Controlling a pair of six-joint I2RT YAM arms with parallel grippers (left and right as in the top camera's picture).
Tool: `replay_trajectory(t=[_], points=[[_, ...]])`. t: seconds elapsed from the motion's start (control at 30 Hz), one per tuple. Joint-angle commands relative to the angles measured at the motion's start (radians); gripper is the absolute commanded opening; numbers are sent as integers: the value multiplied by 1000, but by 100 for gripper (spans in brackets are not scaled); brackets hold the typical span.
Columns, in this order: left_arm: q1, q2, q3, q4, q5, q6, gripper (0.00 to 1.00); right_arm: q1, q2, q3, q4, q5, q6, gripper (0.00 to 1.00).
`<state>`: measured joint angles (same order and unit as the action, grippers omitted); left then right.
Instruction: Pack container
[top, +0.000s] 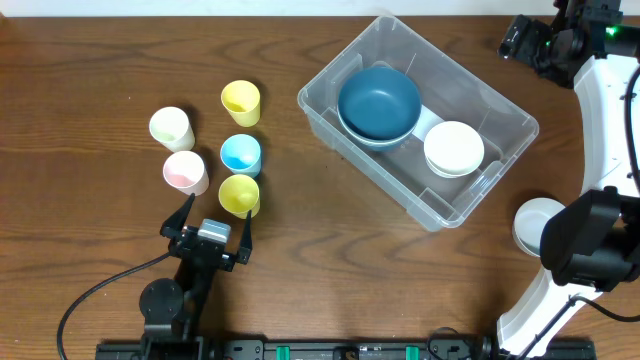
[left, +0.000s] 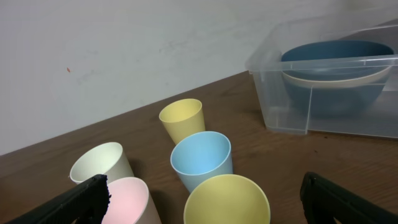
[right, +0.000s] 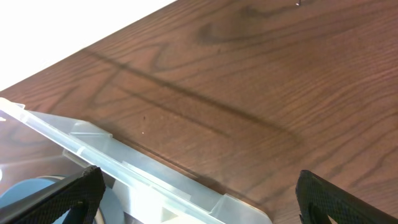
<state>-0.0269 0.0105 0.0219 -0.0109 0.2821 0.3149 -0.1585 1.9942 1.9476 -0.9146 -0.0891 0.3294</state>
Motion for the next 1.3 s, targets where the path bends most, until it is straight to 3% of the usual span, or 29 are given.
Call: replay_trajectory(t=[0.0, 0.5, 0.83, 1.13, 1.27], points=[[6, -5, -18, -34, 13, 6, 98, 2, -4, 0, 0, 11, -5, 99], [6, -5, -18, -34, 13, 6, 98, -16, -17, 29, -12, 11, -77, 99], [6, -5, -18, -34, 13, 6, 98, -239, -66, 164, -267, 183, 179, 99], [6, -5, -18, -34, 13, 6, 98, -401, -60, 29, -248, 142, 81, 99], [6, -5, -18, -34, 13, 6, 98, -439, -58, -54, -208, 179, 203, 99]])
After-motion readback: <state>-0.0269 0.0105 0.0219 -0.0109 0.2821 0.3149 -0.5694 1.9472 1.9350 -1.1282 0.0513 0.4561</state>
